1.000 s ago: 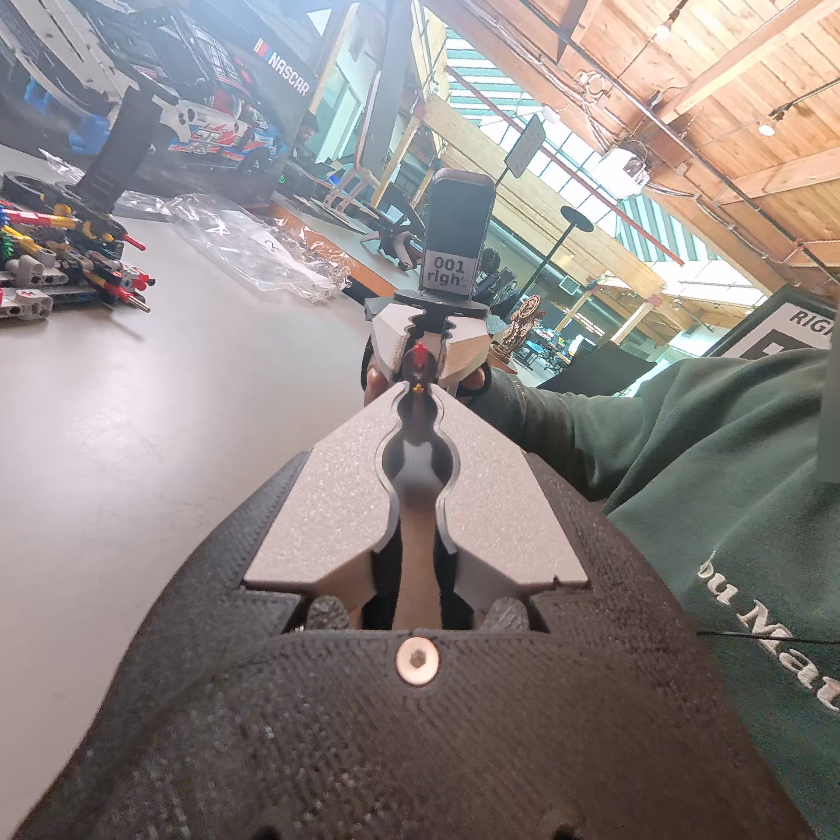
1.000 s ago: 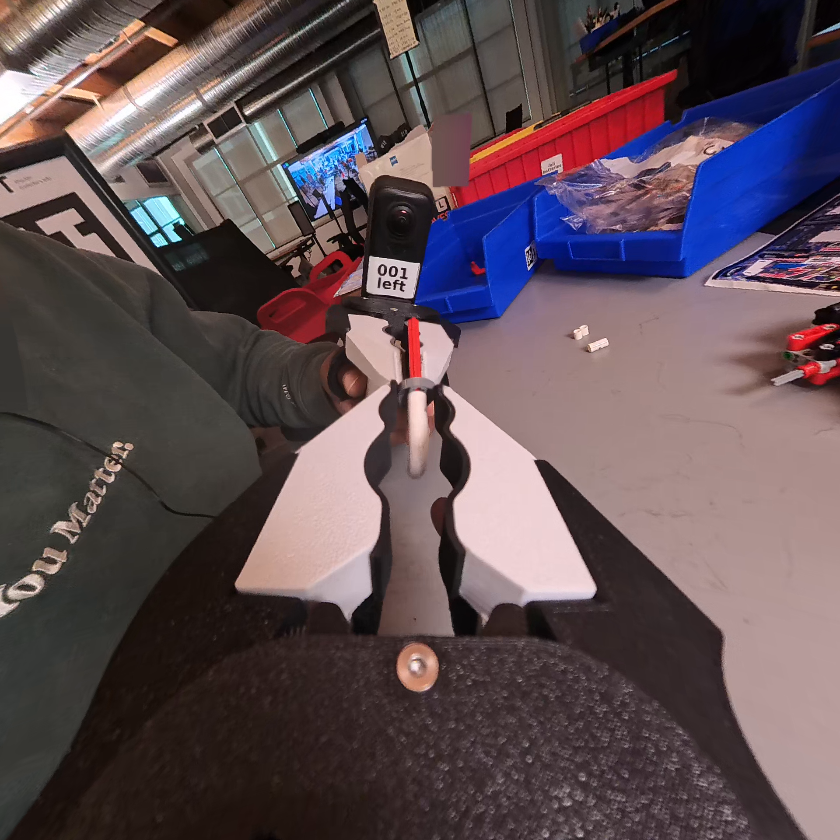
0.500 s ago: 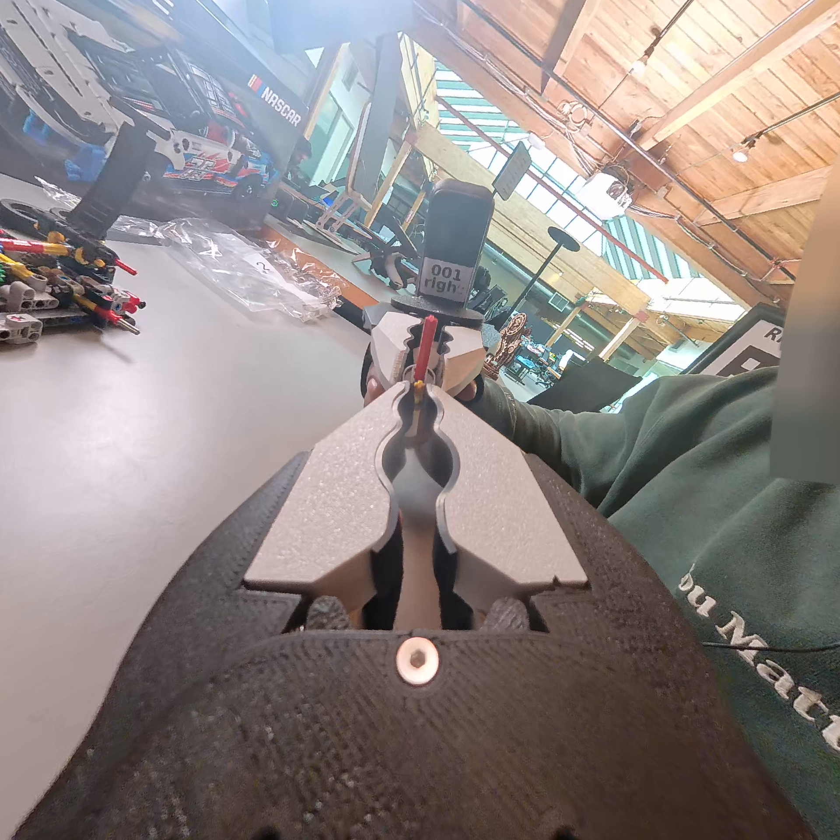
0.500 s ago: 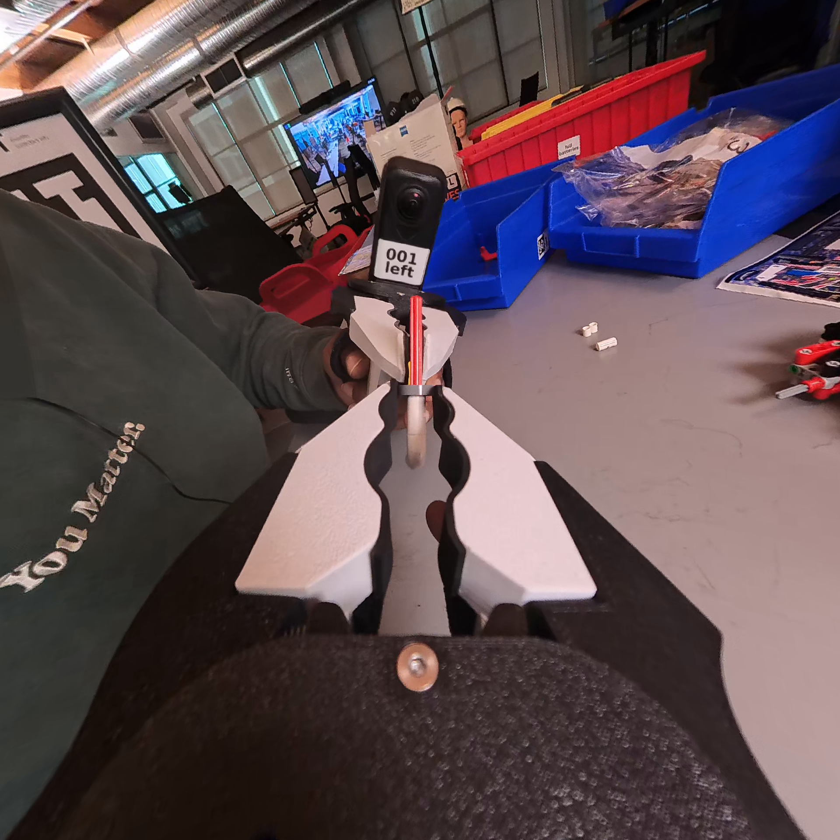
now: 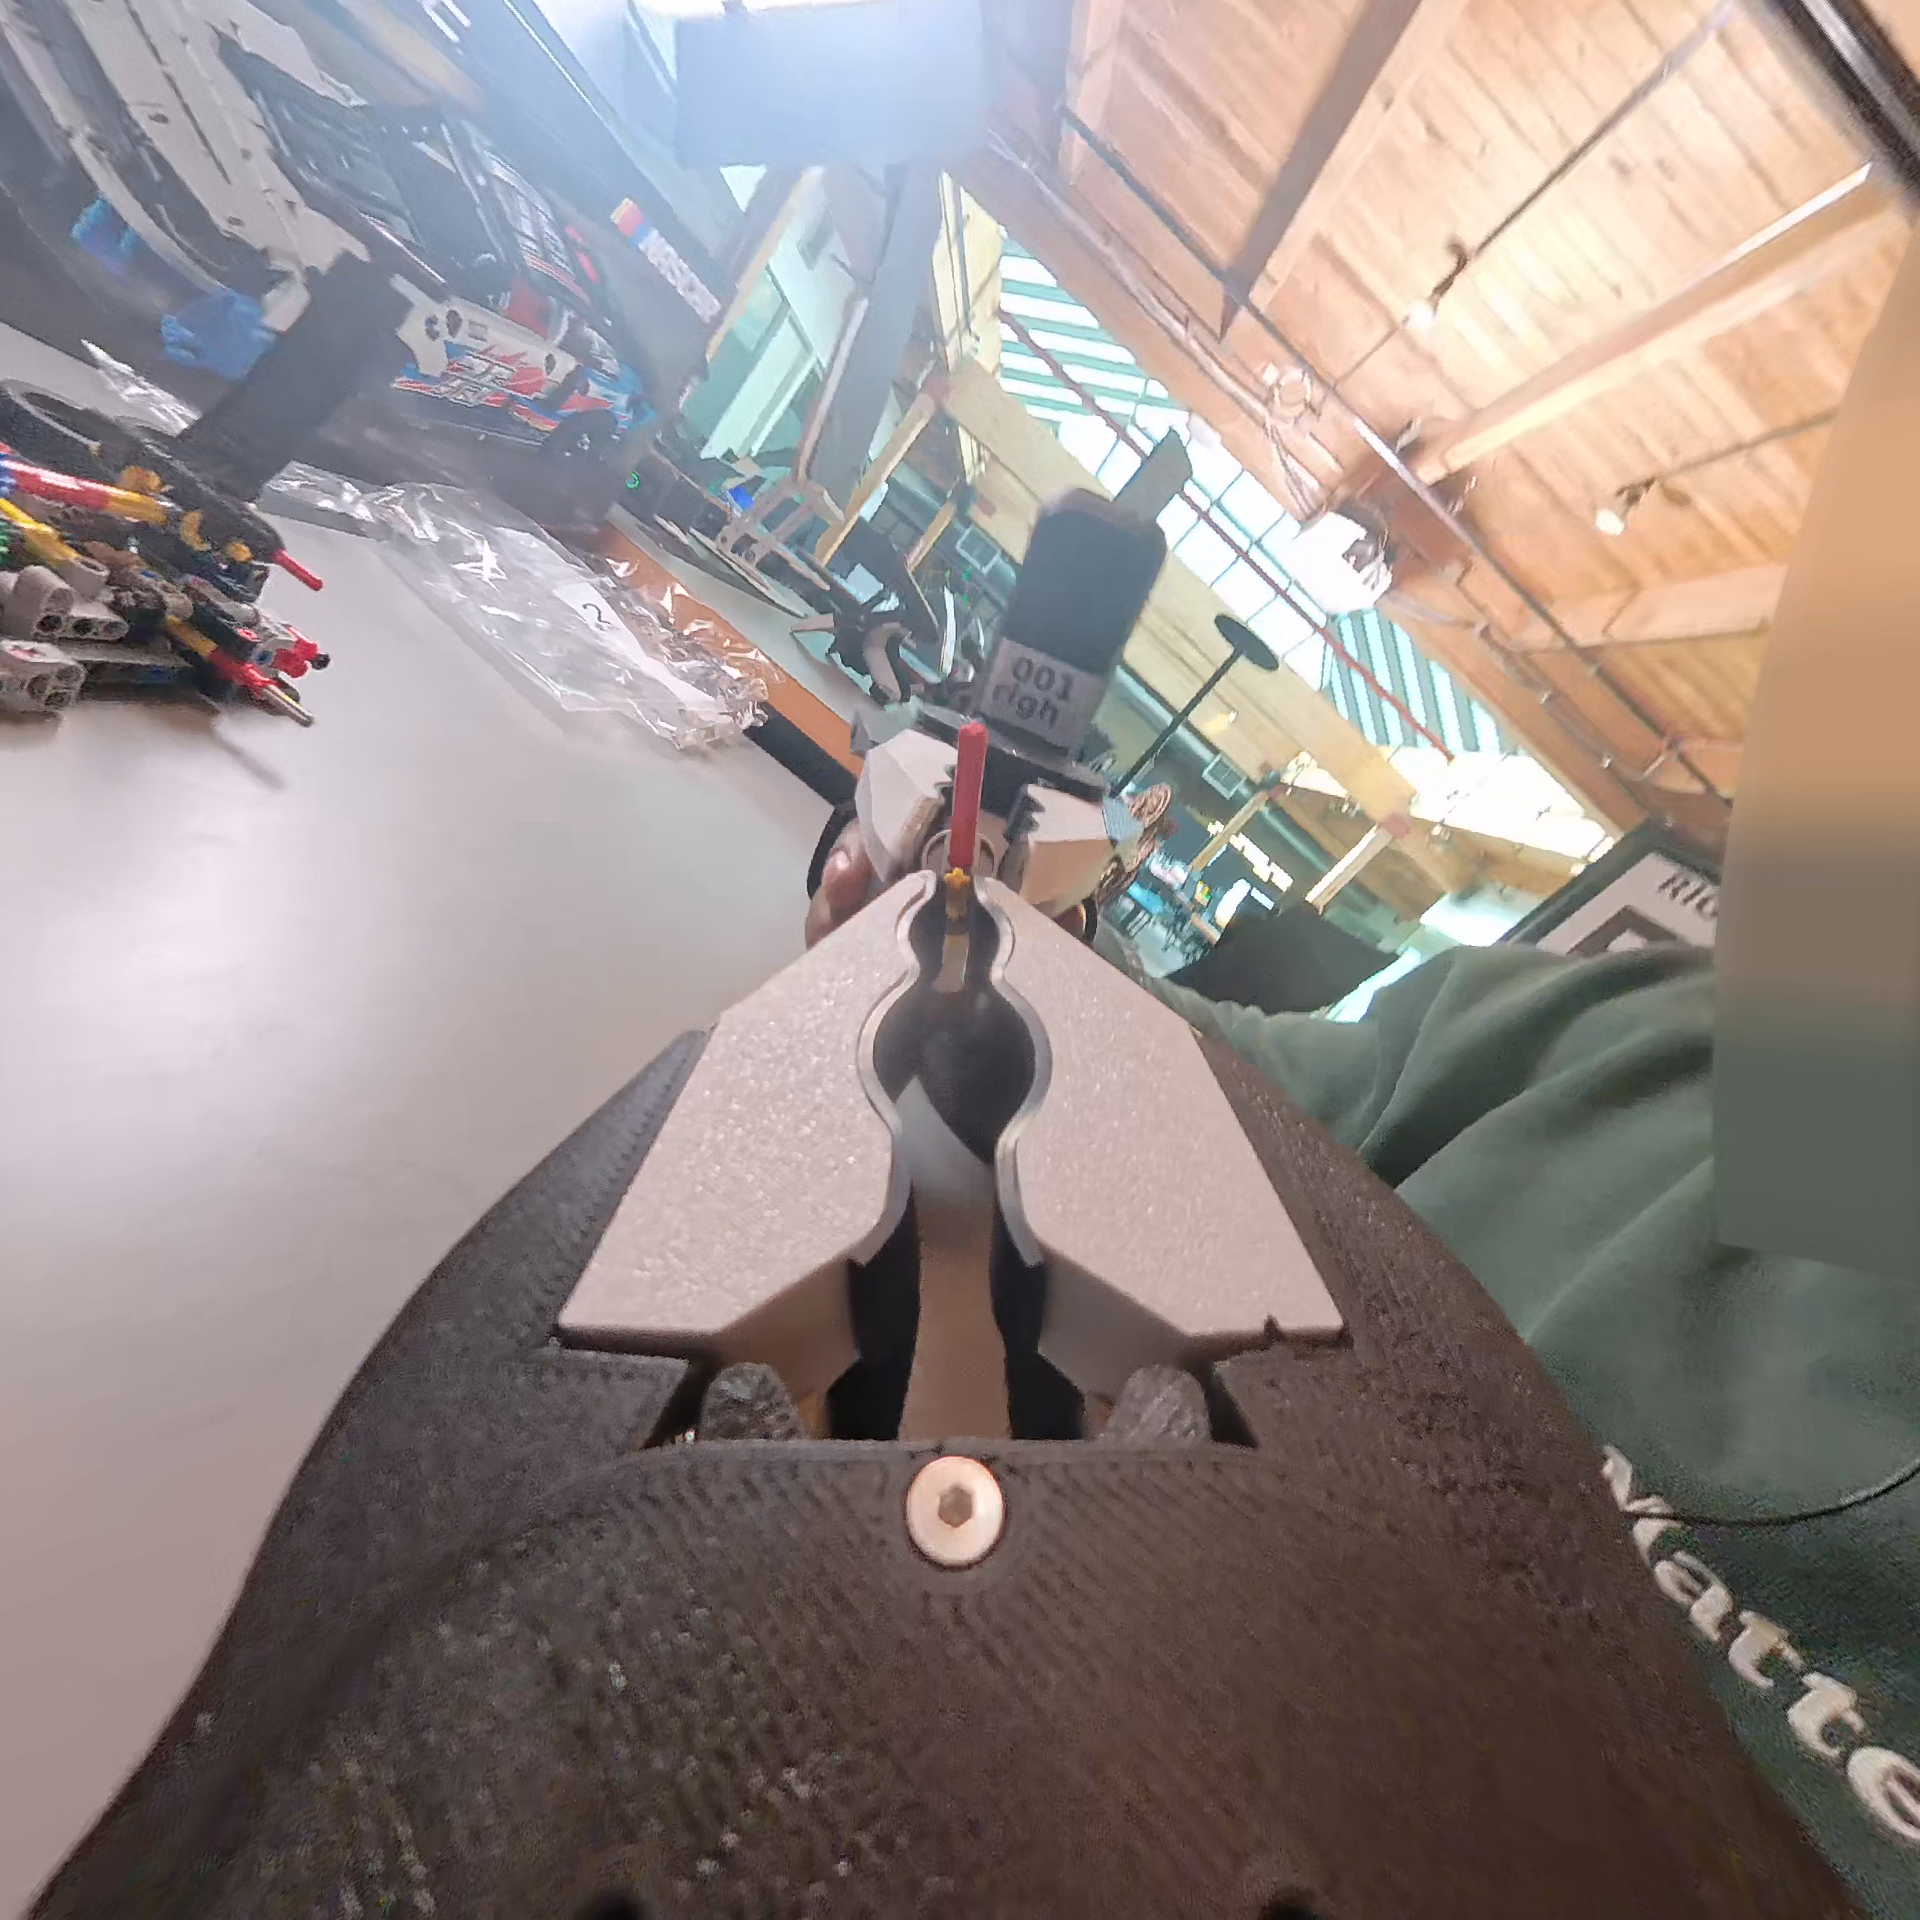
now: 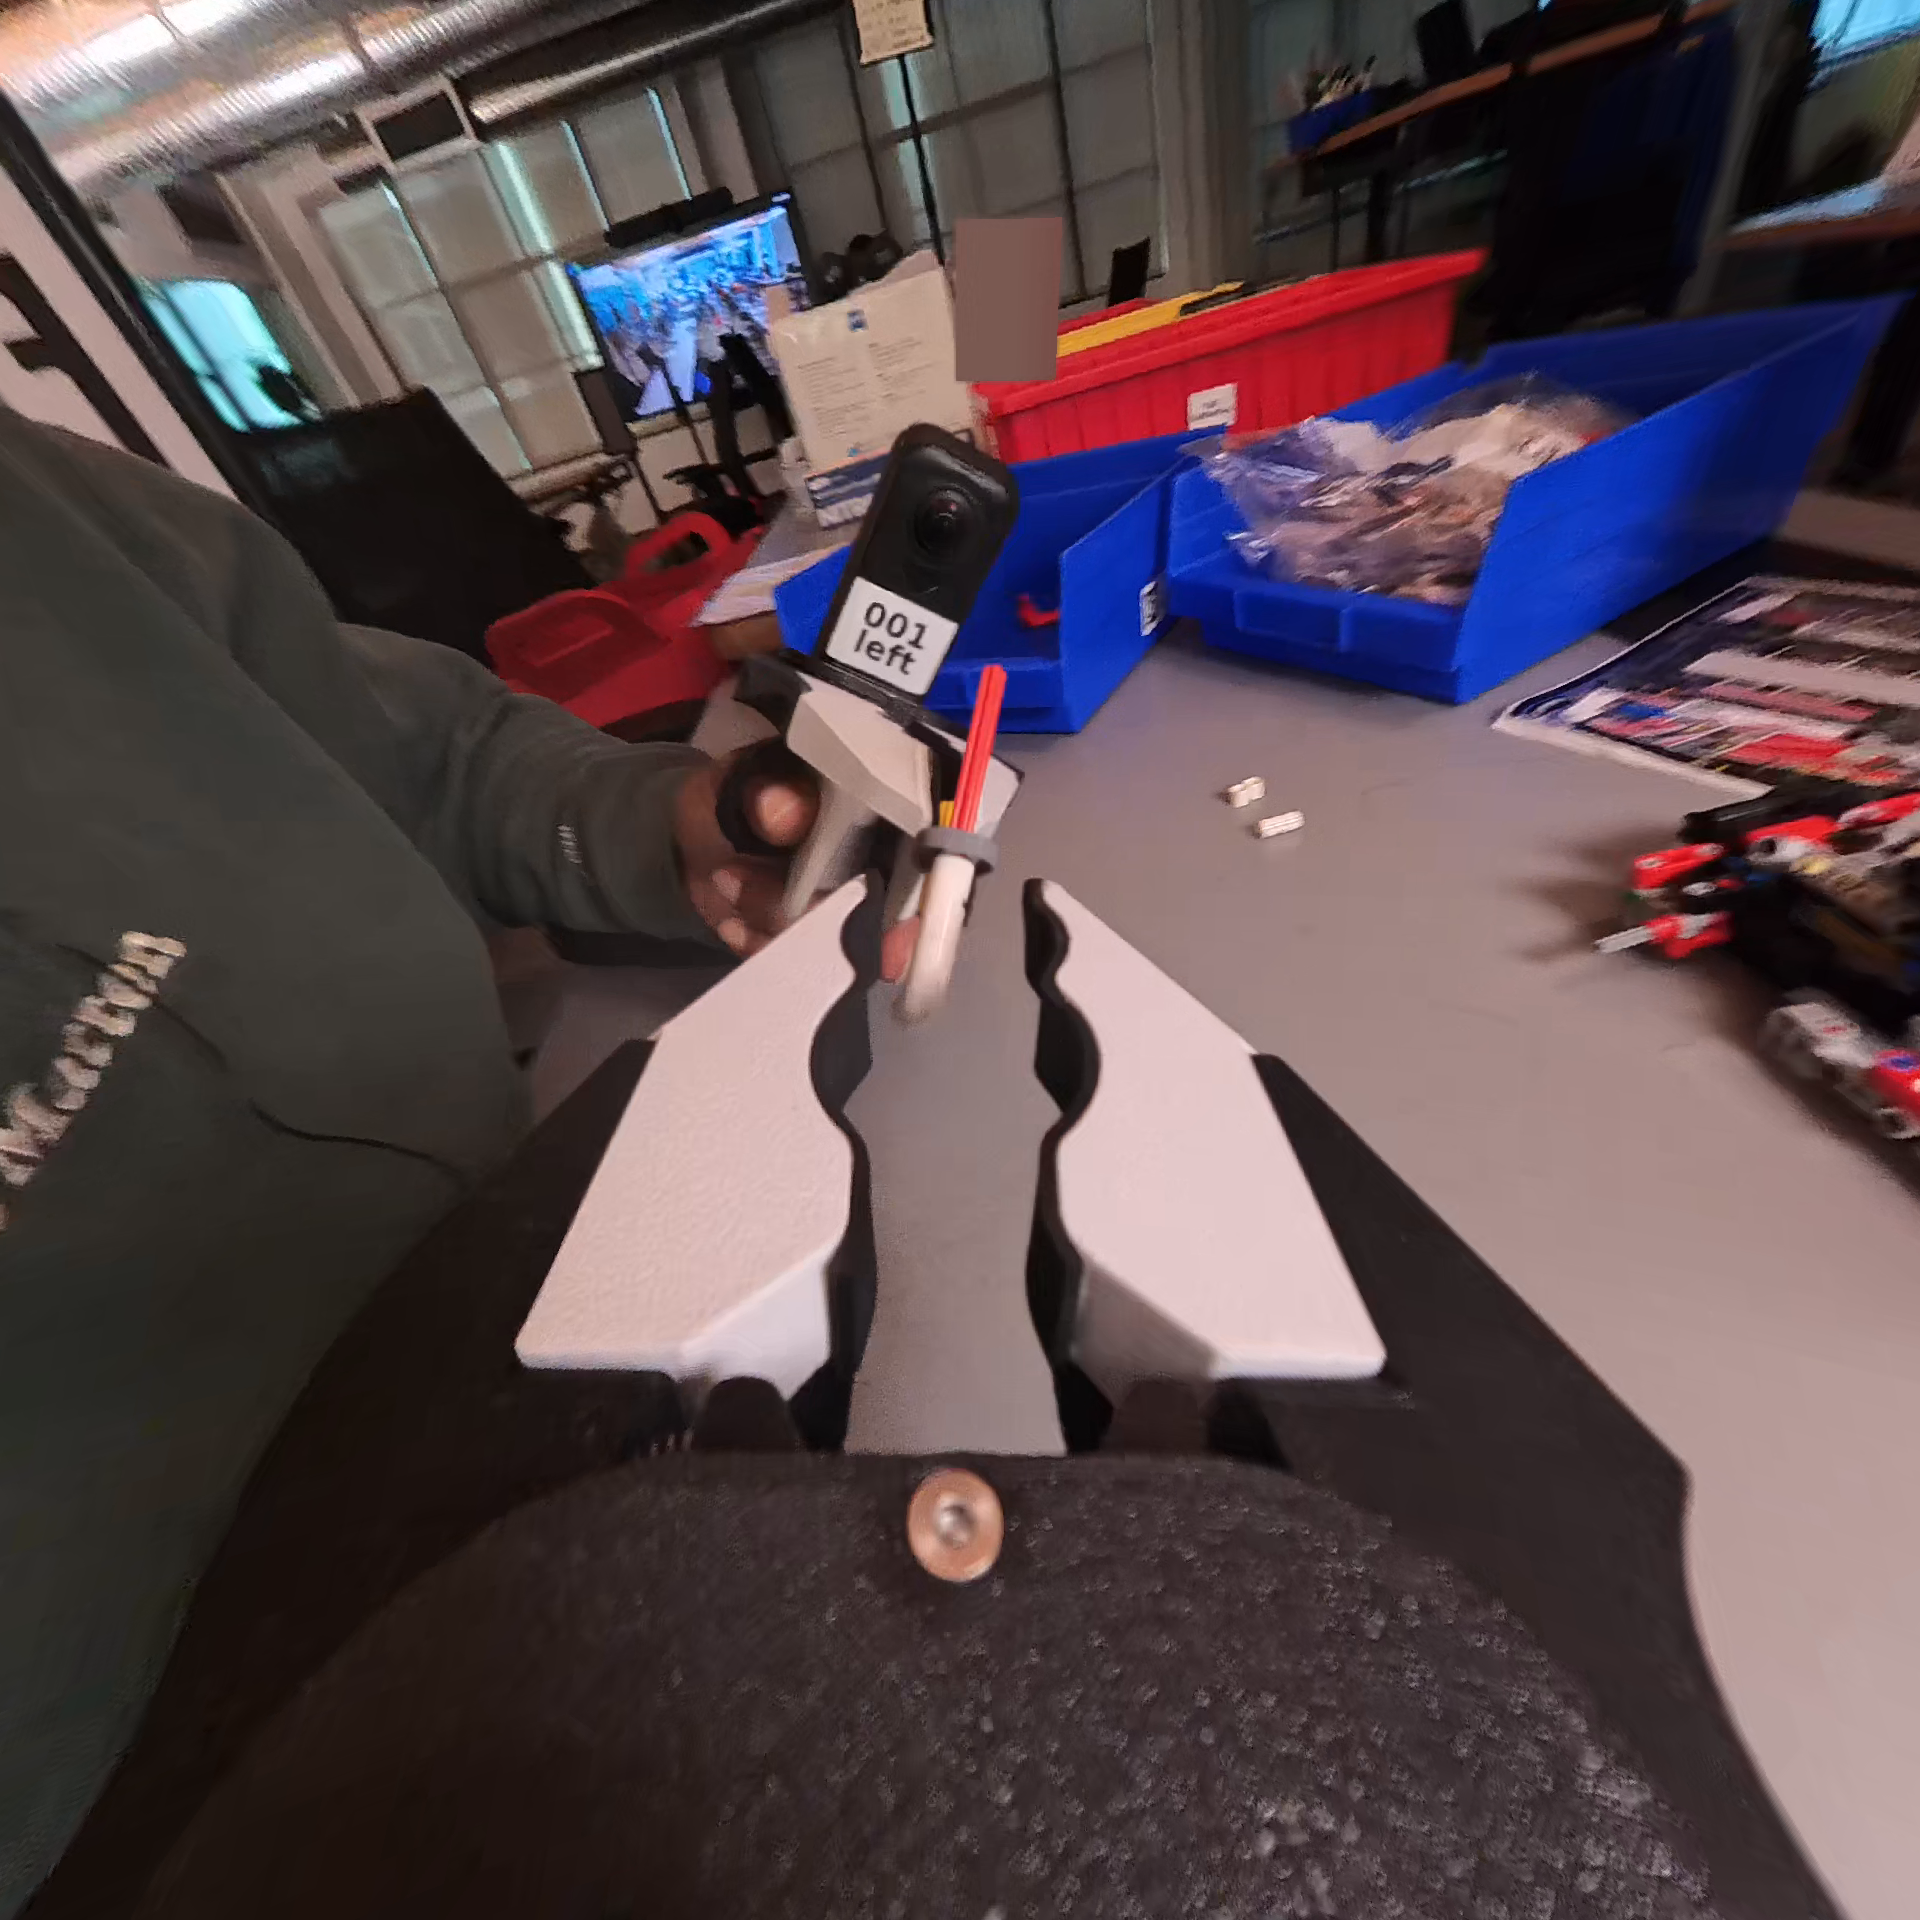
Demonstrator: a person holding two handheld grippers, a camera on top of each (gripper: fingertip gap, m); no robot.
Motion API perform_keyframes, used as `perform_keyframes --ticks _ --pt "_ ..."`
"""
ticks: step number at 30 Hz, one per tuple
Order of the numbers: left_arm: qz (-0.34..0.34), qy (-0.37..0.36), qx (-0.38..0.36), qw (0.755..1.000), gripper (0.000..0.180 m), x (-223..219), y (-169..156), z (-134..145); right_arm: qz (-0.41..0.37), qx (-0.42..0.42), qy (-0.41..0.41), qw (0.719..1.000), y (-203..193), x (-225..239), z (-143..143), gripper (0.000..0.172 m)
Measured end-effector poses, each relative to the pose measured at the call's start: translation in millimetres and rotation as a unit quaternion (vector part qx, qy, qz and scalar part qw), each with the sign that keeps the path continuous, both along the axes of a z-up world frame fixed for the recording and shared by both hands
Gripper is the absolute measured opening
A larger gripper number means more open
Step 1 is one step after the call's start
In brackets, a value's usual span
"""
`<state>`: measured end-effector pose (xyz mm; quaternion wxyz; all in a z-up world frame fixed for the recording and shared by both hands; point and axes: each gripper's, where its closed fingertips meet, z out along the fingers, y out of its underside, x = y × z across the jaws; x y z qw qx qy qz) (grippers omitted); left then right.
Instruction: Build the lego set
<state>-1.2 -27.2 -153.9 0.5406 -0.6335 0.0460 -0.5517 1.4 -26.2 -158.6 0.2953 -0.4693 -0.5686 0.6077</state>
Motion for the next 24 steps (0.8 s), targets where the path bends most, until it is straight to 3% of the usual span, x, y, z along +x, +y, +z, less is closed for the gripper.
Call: perform_keyframes --ticks 3,7,10,12,14,17,20,24 --pt "0.011 -0.030 -0.017 0.999 0.001 -9 4 -1 -0.059 0.122 0.011 0.991 10 -4 -5 0.039" --pt "0.017 -0.078 -0.049 0.996 0.001 -12 9 -5 -0.145 0.261 0.046 0.953 11 -14 1 0.040" --pt "0.018 -0.119 -0.076 0.990 0.001 -13 11 -9 -0.185 0.375 0.044 0.907 9 -21 -5 0.038" --pt "0.019 -0.129 -0.086 0.988 0.002 -12 12 -11 -0.209 0.405 0.054 0.889 9 -23 -3 0.024" --pt "0.019 -0.136 -0.092 0.986 0.002 -12 12 -11 -0.213 0.424 0.054 0.879 11 -24 -4 0.021" --pt "0.009 -0.138 -0.100 0.985 0.002 -10 11 -13 -0.195 0.418 0.053 0.885 10 -23 -6 0.021" --pt "-0.022 -0.135 -0.099 0.986 0.002 -4 7 -11 -0.148 0.378 0.061 0.912 4 -17 -4 0.021" --pt "-0.043 -0.078 -0.078 0.993 0.001 7 0 -12 -0.087 0.335 0.051 0.937 -5 -9 -8 0.021"
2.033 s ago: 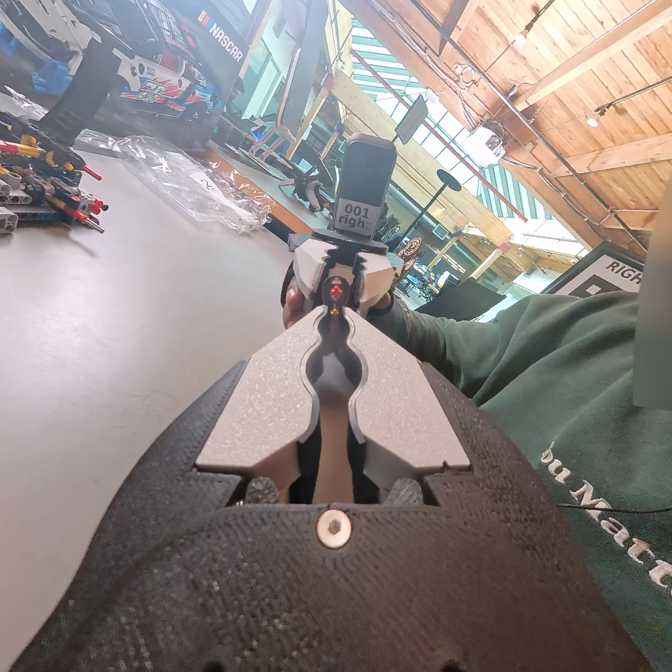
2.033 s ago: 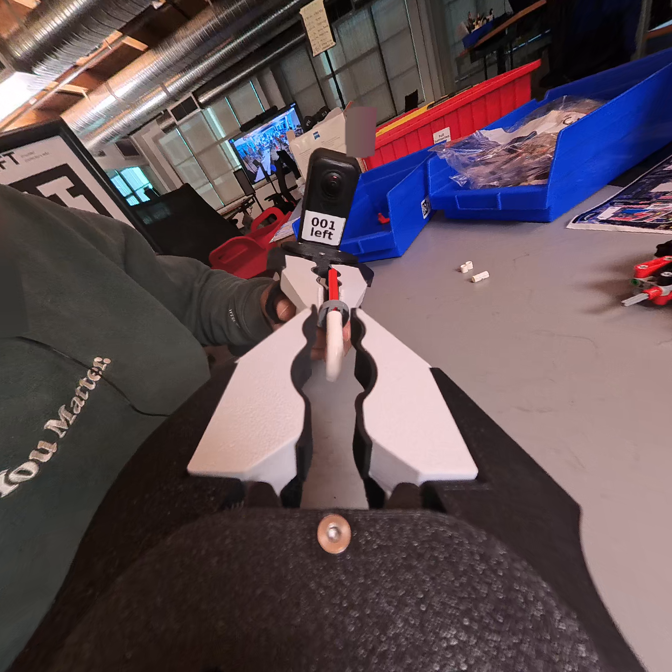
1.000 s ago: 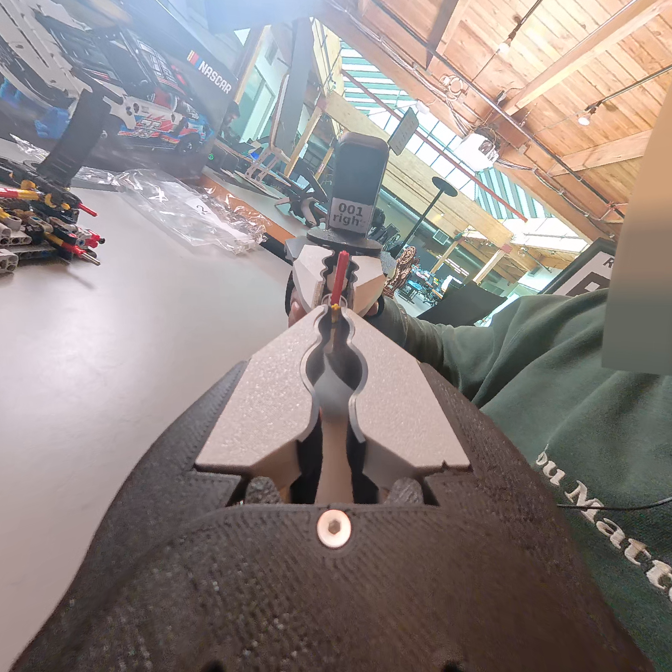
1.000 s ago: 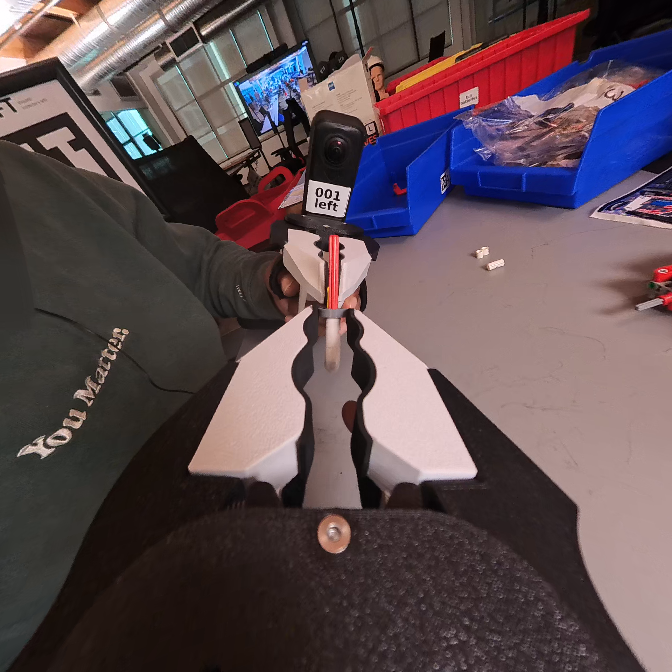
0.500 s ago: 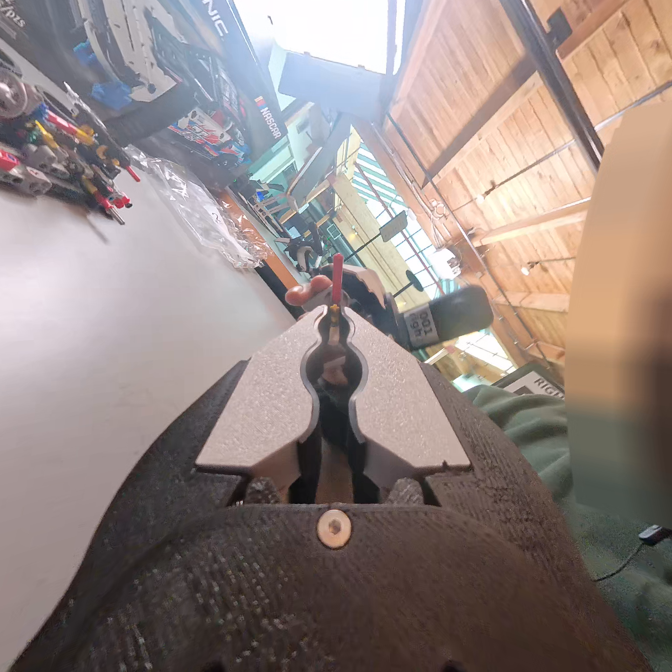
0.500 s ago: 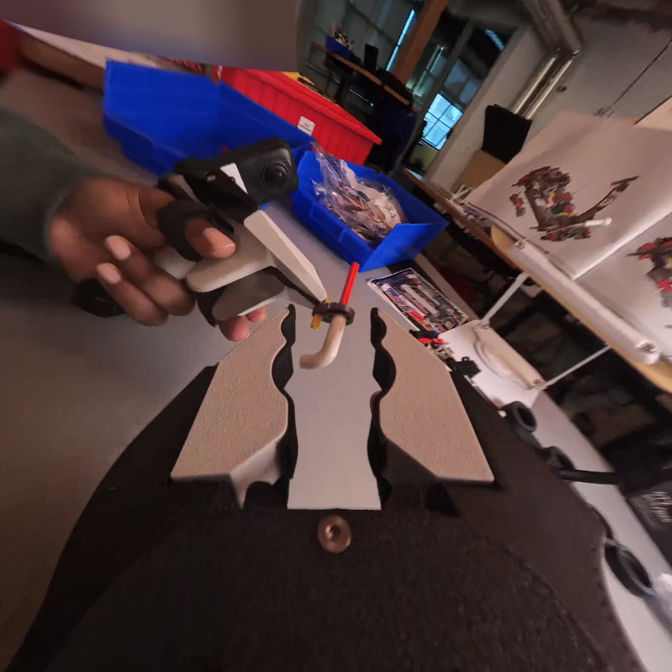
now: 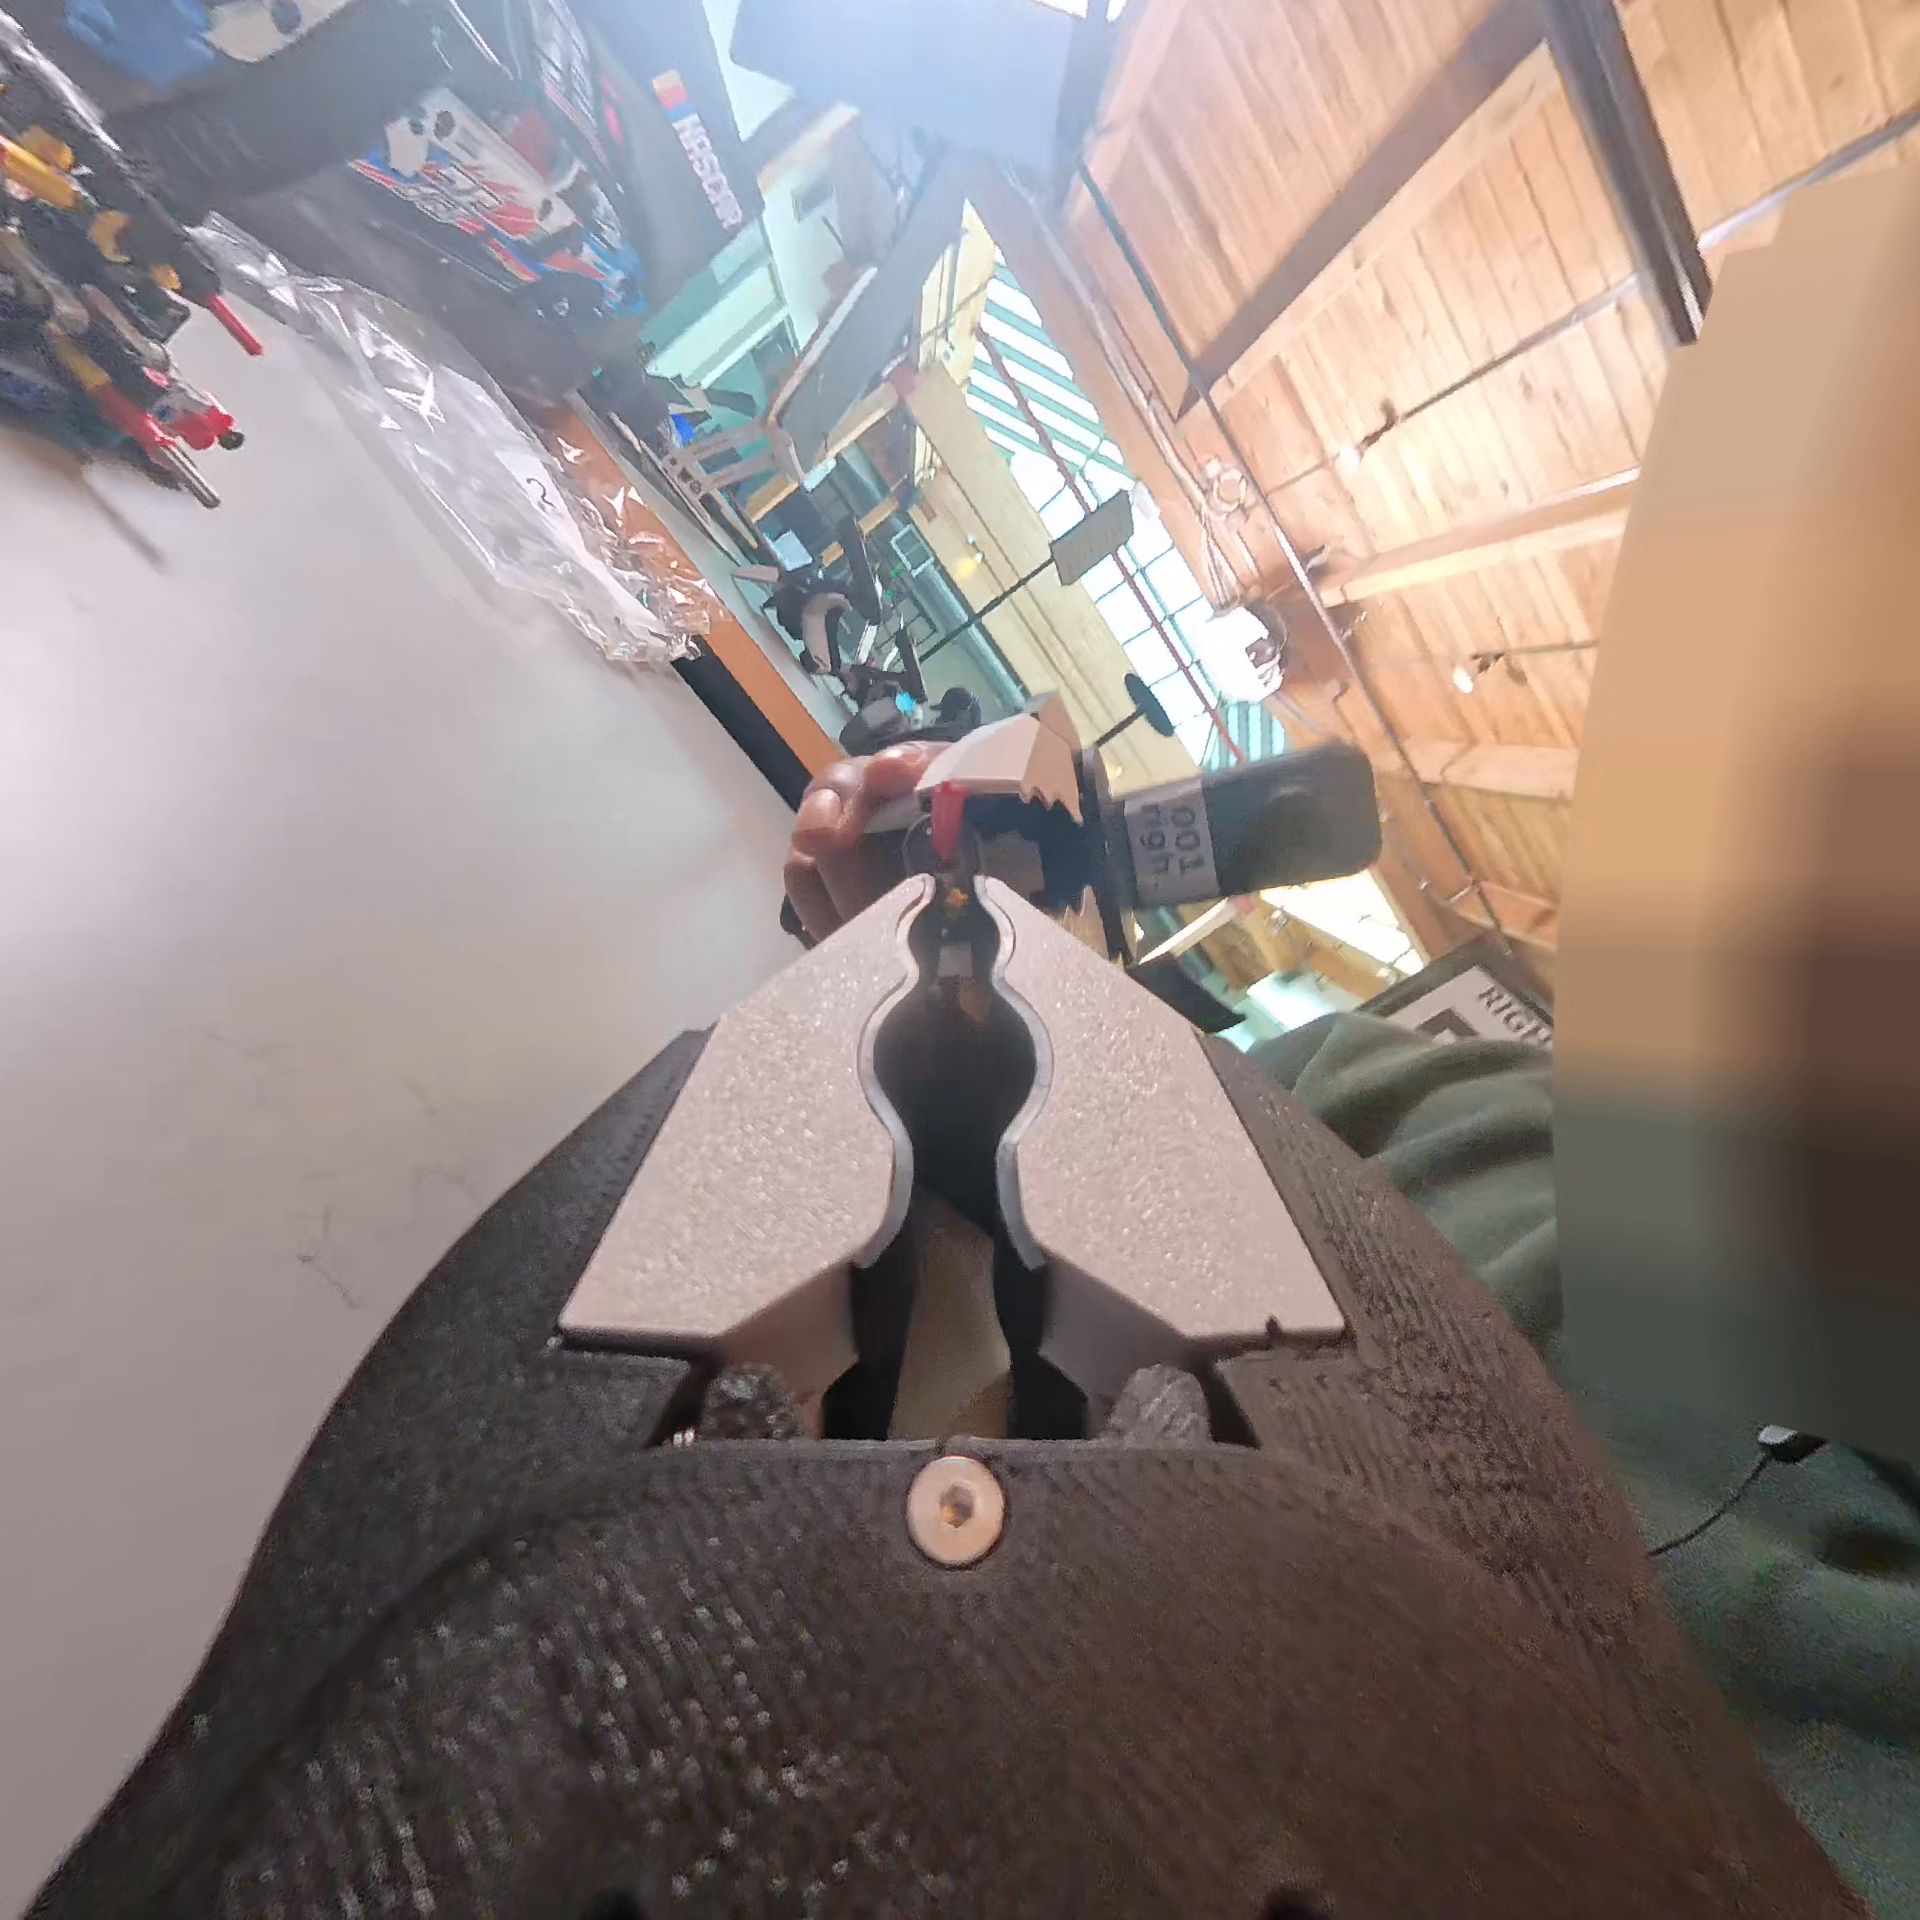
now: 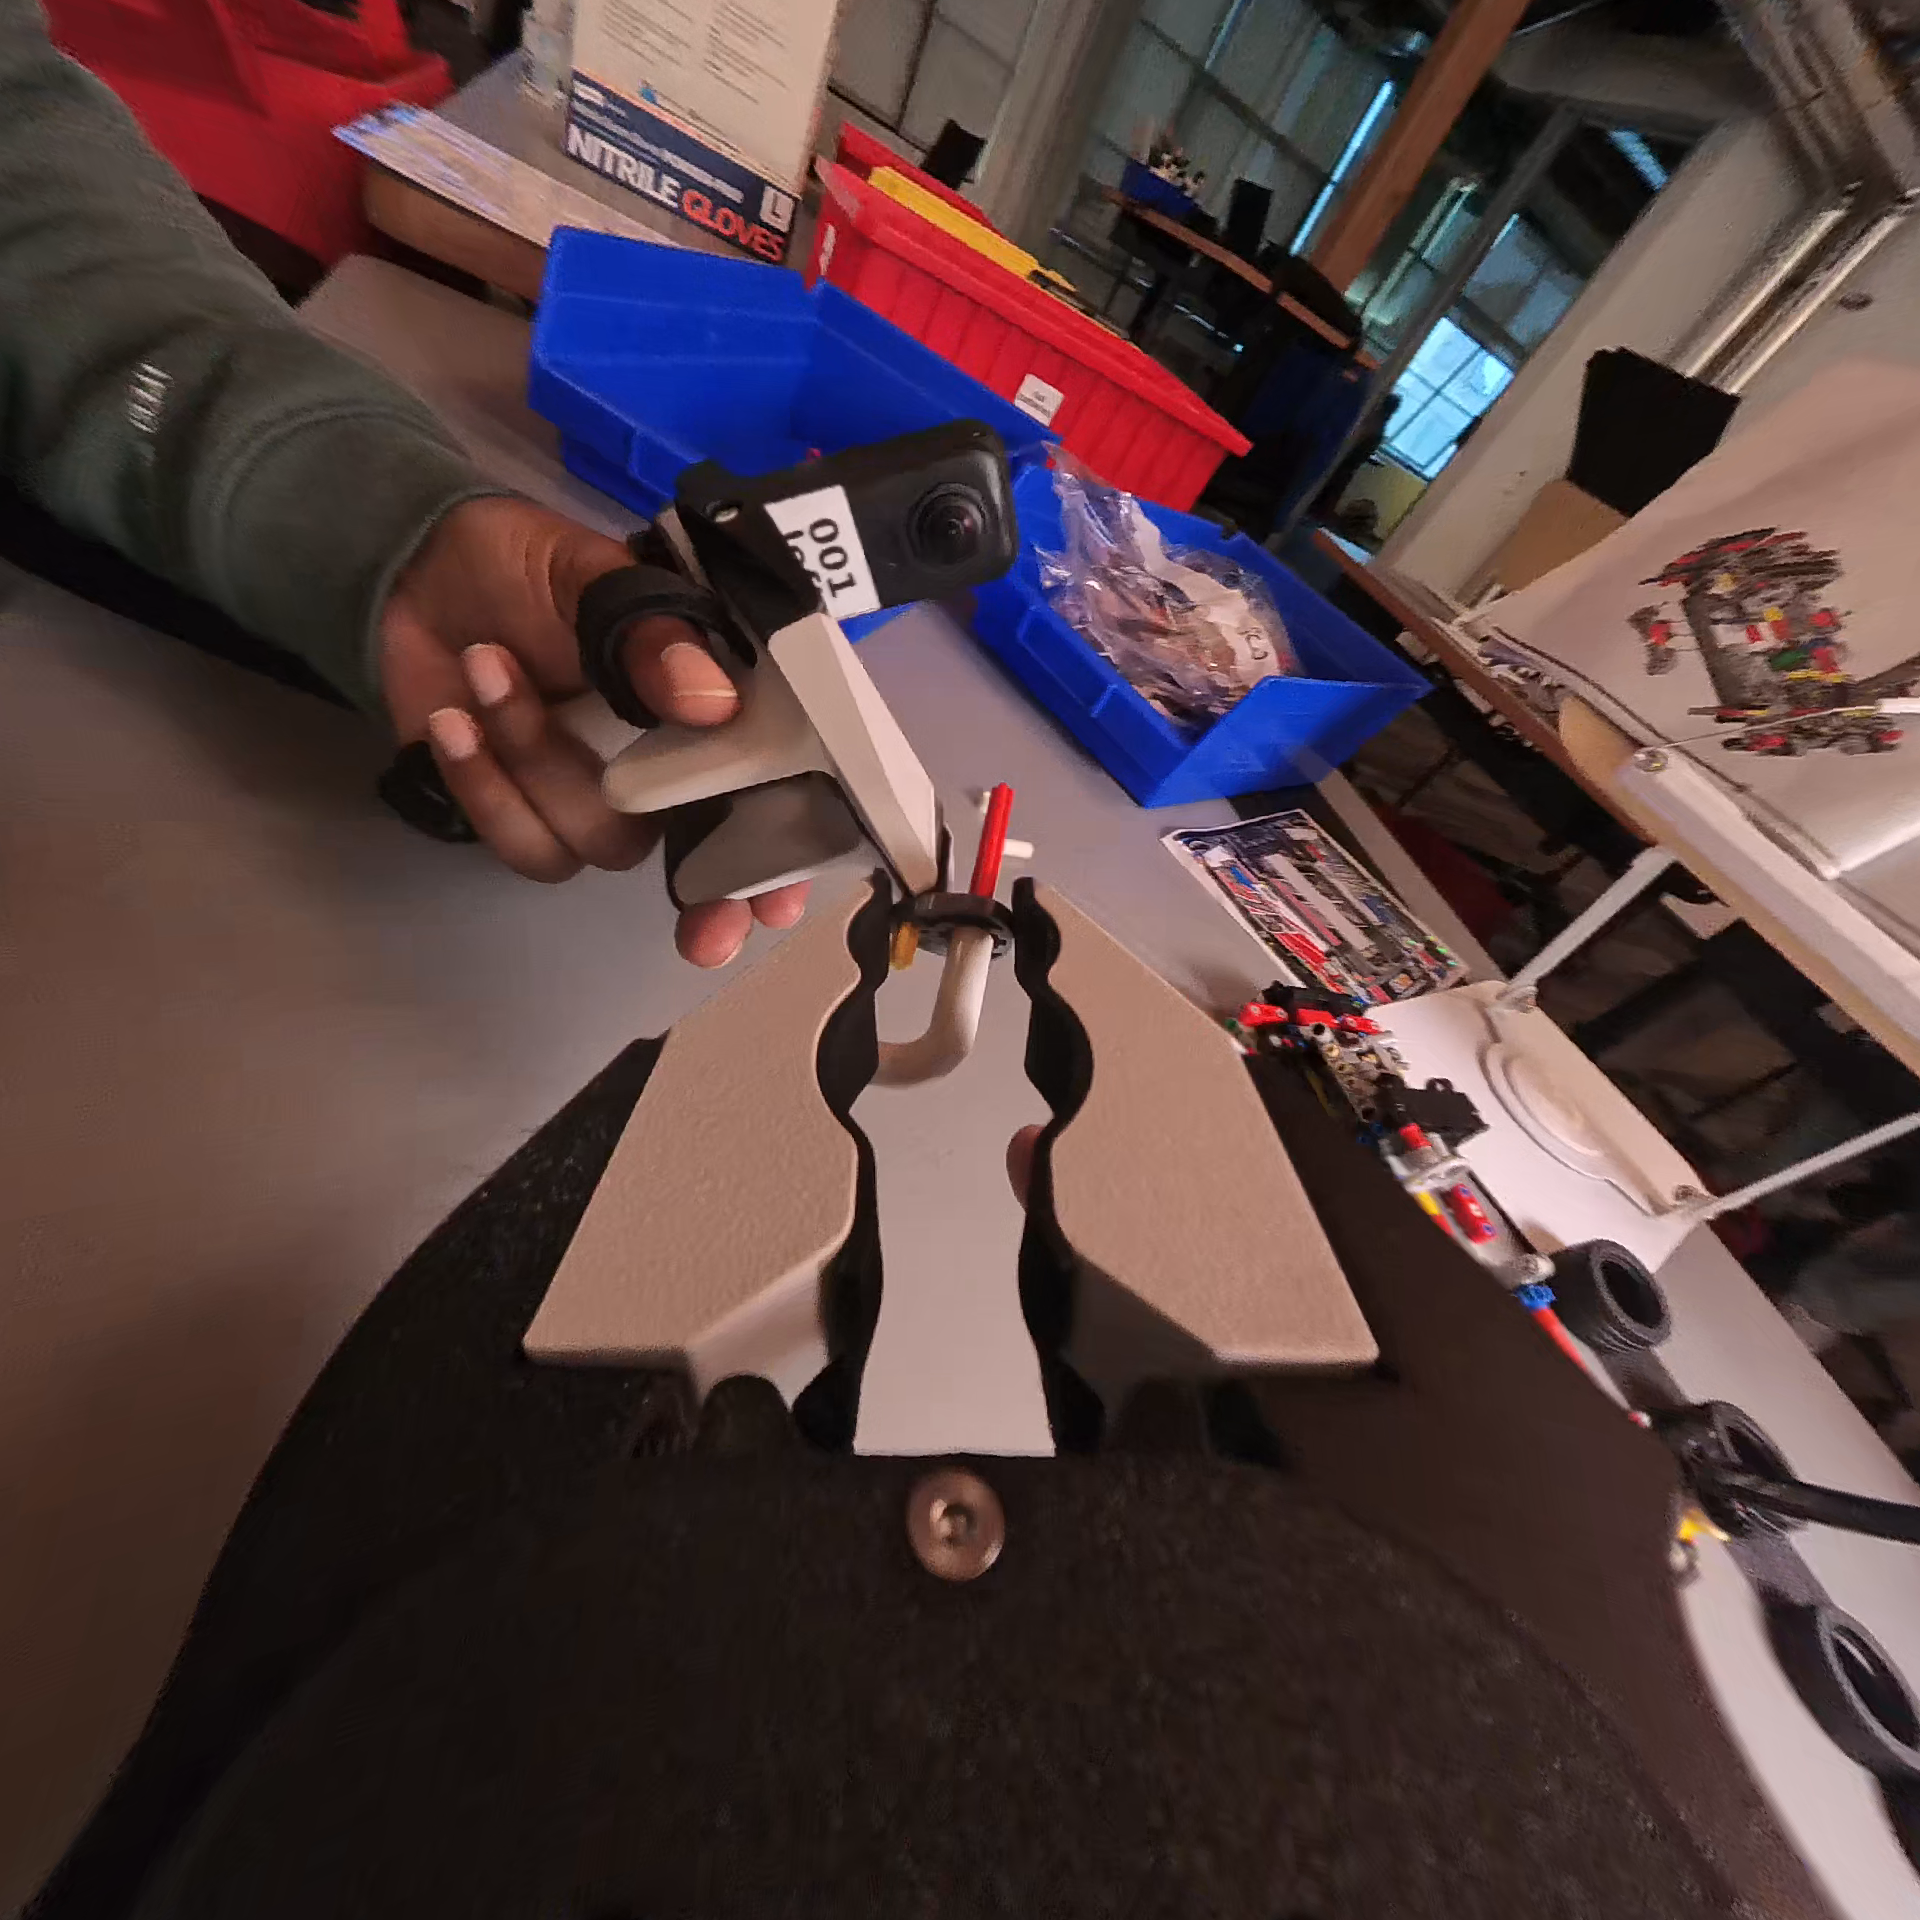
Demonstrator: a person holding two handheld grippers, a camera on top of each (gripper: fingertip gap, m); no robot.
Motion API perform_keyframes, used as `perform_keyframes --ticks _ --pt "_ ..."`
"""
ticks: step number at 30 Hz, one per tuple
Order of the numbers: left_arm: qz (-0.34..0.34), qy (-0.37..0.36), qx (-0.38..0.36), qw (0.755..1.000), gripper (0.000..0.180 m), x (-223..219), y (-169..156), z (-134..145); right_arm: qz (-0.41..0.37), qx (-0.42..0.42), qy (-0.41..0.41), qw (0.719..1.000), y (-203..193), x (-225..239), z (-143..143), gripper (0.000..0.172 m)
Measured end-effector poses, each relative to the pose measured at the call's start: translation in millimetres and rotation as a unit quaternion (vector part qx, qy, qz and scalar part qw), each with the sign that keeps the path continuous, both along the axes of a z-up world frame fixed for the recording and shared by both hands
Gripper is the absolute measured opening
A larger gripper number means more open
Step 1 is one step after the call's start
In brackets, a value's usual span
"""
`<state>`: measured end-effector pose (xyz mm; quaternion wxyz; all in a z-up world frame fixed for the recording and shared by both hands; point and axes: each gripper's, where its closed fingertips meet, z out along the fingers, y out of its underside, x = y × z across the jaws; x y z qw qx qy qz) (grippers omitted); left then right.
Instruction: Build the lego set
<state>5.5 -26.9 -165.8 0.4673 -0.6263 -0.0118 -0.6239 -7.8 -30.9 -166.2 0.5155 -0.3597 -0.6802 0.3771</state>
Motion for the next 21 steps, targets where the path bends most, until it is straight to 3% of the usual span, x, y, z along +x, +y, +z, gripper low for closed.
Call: perform_keyframes --ticks 6,16,21 --pt "-0.018 0.029 0.017 0.999 0.001 8.6 -5.1 1.2 0.024 0.003 0.001 1.000 -4.1 6.3 1.1 0.021" --pt "-0.007 -0.014 -0.002 1.000 0.001 3.5 -2.0 1.8 -0.003 0.033 0.016 0.999 -1.2 2.1 2.0 0.021" --pt "-0.022 -0.014 0.014 1.000 0.001 5.3 -5.7 6.8 0.010 0.007 0.017 1.000 -4.9 4.2 7.7 0.020"
